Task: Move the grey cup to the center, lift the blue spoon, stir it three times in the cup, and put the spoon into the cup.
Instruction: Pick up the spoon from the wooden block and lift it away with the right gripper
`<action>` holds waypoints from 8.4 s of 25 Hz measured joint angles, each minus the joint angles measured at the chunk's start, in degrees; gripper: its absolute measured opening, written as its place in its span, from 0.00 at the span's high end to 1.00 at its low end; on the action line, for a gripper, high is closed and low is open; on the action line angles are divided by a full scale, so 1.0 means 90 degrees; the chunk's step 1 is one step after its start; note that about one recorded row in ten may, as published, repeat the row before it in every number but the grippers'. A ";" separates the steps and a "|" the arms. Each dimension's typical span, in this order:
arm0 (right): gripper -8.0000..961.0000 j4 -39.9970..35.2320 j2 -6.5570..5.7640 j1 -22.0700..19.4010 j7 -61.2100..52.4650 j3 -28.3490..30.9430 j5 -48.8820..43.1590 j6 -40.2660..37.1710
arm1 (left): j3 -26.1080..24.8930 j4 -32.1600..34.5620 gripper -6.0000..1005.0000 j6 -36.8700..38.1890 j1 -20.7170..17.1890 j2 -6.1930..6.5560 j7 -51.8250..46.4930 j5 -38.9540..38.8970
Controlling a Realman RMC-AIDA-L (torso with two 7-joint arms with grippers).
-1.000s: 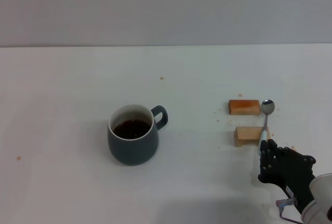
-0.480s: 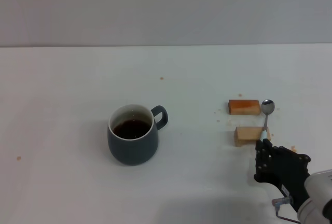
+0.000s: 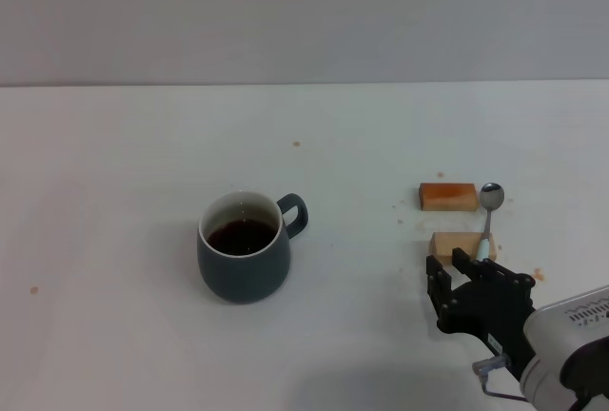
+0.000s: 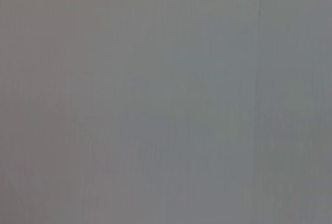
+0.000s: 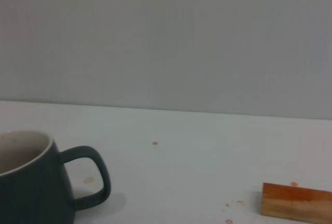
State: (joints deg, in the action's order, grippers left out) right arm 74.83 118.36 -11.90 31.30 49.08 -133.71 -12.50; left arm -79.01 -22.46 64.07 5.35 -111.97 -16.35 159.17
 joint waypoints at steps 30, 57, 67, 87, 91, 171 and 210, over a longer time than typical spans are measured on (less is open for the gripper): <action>0.60 0.2619 0.0019 -0.0703 -0.0063 0.1337 -0.0942 0.3046 | -0.0055 0.0005 1.00 -0.0137 0.0084 0.0028 0.0000 0.0000; 0.48 0.3037 0.0067 -0.0847 -0.1942 0.2210 -0.0841 0.3675 | -0.0057 0.0035 1.00 -0.0146 0.0119 0.0124 -0.0009 0.0000; 0.48 0.2285 0.0041 -0.0519 -0.1844 0.1881 0.0523 0.2705 | 0.0000 0.0035 1.00 -0.0200 0.0259 0.0418 -0.0359 0.0142; 0.48 0.4553 0.0064 0.0167 -0.4085 0.2501 -0.3049 0.6967 | -0.0654 0.0490 1.00 -0.0575 0.0595 0.0378 -0.0063 0.0156; 0.48 0.4560 0.0053 0.0844 -0.4609 0.2487 -0.3752 0.8194 | -0.0683 0.0530 1.00 -0.0579 0.0601 0.0372 -0.0071 0.0156; 0.49 0.2643 0.0075 0.4008 -0.6390 0.3241 -0.3250 1.0683 | -0.0696 0.0417 1.00 -0.0250 0.0476 0.0756 -0.0107 0.0165; 0.50 0.1317 0.0007 0.1306 -0.2417 0.0735 -0.1638 0.1927 | -0.1028 0.0550 1.00 -0.0567 0.0272 0.0440 -0.0697 0.0142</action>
State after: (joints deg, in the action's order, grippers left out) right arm 86.68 118.43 -0.15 9.55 55.70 -148.45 4.84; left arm -88.26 -17.51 58.97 7.79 -108.01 -22.62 160.45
